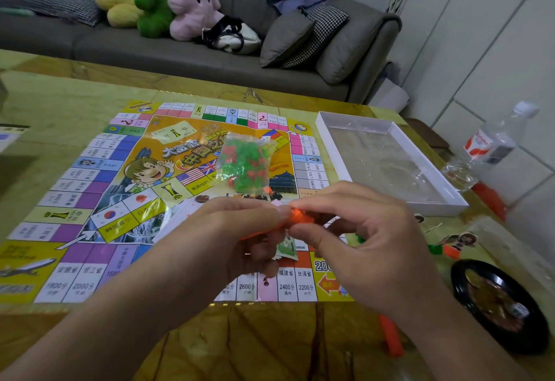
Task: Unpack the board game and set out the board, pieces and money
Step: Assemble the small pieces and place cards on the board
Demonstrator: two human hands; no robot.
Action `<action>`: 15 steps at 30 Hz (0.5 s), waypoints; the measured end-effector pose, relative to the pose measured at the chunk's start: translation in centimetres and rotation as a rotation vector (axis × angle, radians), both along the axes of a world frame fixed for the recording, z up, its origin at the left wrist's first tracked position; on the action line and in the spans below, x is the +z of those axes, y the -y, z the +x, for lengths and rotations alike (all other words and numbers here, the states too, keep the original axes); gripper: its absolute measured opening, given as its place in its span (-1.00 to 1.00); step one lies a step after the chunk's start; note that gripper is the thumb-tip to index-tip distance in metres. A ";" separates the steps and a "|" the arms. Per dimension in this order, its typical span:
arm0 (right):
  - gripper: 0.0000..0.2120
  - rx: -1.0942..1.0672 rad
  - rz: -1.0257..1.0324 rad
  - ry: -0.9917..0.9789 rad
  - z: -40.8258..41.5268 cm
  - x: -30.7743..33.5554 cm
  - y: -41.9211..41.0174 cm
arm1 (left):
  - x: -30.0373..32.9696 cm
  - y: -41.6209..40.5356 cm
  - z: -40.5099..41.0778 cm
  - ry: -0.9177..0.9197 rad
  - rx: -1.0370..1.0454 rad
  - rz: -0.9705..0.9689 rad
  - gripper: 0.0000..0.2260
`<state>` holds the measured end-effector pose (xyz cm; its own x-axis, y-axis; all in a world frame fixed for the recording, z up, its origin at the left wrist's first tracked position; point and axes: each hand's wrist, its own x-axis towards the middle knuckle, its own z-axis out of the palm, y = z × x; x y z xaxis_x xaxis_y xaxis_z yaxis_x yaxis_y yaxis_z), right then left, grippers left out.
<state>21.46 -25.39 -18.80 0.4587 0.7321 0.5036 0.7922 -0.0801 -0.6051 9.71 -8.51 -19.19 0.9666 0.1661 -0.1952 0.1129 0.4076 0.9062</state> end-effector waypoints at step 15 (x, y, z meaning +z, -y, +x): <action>-0.77 -0.016 -0.002 0.202 -1.2 0.1 -0.6 | -0.2 1.5 -0.2 -0.011 0.127 0.142 -0.67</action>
<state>20.27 -24.79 -18.73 0.3597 0.7264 0.5856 0.8962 -0.0944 -0.4334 9.54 -10.03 -19.42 0.9341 0.3130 -0.1717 0.0793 0.2870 0.9546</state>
